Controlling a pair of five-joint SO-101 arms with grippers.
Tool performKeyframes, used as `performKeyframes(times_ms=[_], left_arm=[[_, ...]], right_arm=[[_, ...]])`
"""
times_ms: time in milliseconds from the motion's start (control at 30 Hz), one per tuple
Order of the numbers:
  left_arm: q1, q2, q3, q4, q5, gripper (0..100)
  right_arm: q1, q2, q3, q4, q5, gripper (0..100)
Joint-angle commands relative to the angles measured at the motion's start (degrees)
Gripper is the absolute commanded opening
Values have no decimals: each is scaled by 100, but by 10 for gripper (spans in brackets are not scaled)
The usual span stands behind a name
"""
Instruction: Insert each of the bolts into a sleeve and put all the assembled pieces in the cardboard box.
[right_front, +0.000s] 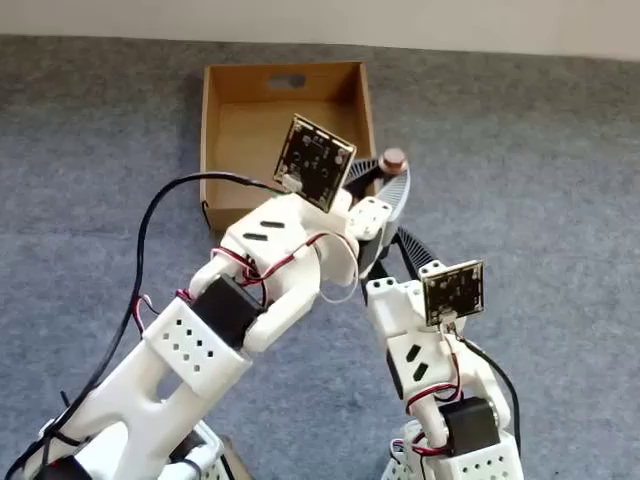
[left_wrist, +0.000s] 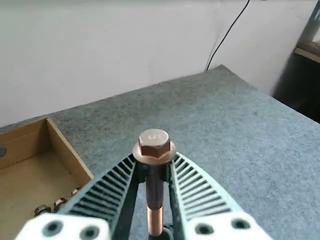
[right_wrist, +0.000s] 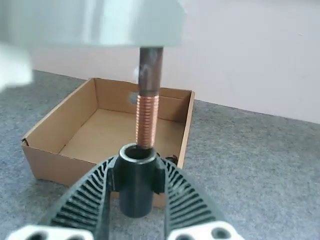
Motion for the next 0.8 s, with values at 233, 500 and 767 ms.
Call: performKeyframes(times_ms=[233,500,767], left_arm=[[48,286,-382,-26,26,8],[66,286,-488,369,26,8],[66,286,-954,897,26,8]], right_arm=[[-22,-48,-48,-145,62,7],[-22,-48,-48,-145,79,7],[-22,-48,-48,-145,79,7]])
